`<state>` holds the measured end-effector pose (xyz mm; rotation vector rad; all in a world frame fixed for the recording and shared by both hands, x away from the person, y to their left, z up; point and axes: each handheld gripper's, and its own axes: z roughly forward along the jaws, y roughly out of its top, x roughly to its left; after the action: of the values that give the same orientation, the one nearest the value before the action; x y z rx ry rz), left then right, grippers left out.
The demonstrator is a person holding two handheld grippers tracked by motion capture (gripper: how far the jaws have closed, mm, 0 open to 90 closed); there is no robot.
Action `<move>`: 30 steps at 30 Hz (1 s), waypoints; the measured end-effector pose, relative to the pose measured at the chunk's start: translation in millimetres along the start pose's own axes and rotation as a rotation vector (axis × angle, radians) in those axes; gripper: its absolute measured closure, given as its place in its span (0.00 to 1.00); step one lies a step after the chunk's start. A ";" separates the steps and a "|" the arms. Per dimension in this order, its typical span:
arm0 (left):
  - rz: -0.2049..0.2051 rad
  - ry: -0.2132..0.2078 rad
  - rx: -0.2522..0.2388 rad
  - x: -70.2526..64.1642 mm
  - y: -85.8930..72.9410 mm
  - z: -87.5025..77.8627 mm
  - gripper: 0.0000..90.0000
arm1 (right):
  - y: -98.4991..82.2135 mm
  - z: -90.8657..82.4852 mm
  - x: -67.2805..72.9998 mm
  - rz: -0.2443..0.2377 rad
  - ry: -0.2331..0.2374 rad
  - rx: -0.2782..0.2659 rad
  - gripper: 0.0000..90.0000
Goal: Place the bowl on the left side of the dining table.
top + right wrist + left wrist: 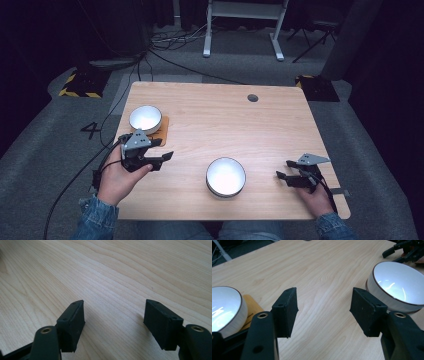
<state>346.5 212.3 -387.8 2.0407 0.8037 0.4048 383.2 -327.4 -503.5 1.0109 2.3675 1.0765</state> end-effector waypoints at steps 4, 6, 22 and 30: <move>0.016 -0.005 0.012 -4.3 -8.7 3.8 0.43 | 0.0 -0.1 -0.1 -0.001 0.001 0.001 0.37; 0.040 -0.019 0.029 -8.4 -14.6 6.7 0.43 | 0.0 0.1 0.2 0.001 -0.001 -0.002 0.37; 0.004 -0.110 0.102 -14.3 -42.2 29.0 0.43 | 0.0 0.1 0.2 0.002 -0.002 -0.002 0.37; -0.015 -0.138 0.142 -15.7 -51.3 39.4 0.42 | -0.1 0.1 0.2 0.000 -0.002 -0.001 0.37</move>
<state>336.8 198.1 -452.1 2.1663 0.7812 0.2009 383.1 -327.3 -503.6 1.0116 2.3649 1.0767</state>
